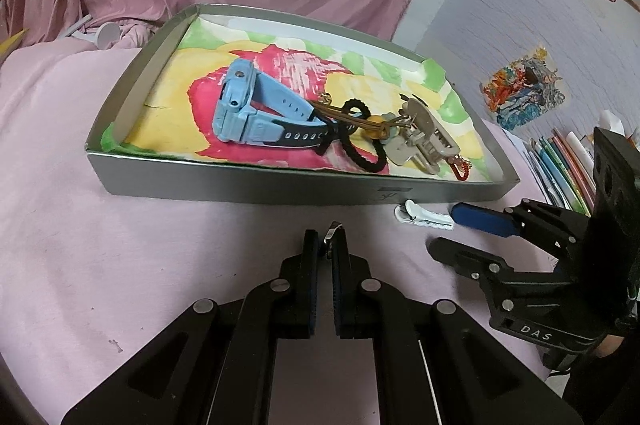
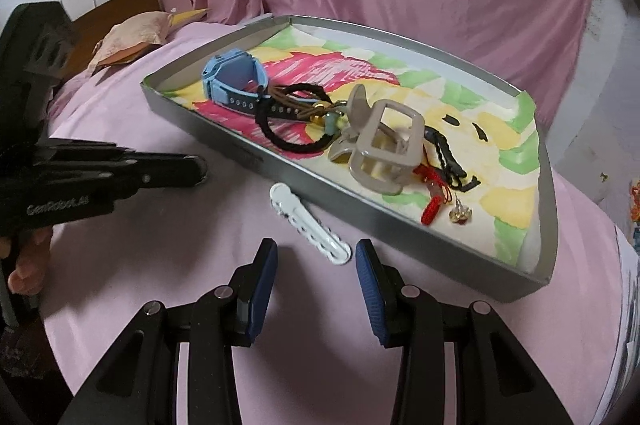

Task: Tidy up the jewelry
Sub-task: 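Grasp the silver ring with the left tool while the right grasps the white hair clip, then carry the ring and white hair clip into the tray and open both tools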

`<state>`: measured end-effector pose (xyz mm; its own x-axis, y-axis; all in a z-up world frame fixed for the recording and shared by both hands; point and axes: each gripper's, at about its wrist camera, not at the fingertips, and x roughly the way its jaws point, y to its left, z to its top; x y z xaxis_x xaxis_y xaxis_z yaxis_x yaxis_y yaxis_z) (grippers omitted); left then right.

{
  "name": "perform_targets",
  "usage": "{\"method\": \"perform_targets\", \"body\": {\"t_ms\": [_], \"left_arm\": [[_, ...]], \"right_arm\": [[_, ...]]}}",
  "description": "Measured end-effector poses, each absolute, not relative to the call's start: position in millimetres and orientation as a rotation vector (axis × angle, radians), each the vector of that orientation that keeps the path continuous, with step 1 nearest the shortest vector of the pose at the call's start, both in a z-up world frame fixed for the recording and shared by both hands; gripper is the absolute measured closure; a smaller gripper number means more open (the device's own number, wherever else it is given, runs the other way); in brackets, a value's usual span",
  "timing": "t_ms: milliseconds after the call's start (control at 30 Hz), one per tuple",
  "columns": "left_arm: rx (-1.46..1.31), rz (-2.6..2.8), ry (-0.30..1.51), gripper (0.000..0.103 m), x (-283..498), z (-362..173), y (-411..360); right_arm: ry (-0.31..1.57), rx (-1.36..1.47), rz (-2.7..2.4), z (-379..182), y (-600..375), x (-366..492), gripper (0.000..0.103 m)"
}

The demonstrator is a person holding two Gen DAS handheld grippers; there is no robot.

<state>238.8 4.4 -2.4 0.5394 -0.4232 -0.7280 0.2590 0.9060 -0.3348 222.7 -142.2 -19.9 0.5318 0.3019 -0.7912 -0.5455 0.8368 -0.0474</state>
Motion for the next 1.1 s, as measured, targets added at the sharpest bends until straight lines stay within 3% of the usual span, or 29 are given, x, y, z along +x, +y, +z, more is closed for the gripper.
{"method": "perform_targets", "body": {"t_ms": [267,533,800,1100], "left_arm": [[-0.206,-0.406,0.916,0.099,236.5,-2.4,8.4],[-0.21,-0.4,0.916,0.099,235.6,-1.8,11.8],[-0.208,-0.397,0.916,0.099,236.2,-2.2,12.4],[-0.2,-0.423,0.909,0.099,229.8,-2.4,5.0]], "right_arm": [[0.887,-0.335,0.598,-19.9,-129.4,214.3,0.065],[0.88,-0.318,0.554,-20.0,-121.9,221.4,0.072],[0.865,-0.328,0.551,-20.4,-111.9,220.8,0.09],[0.874,-0.282,0.548,-20.7,-121.0,211.1,0.091]]}}
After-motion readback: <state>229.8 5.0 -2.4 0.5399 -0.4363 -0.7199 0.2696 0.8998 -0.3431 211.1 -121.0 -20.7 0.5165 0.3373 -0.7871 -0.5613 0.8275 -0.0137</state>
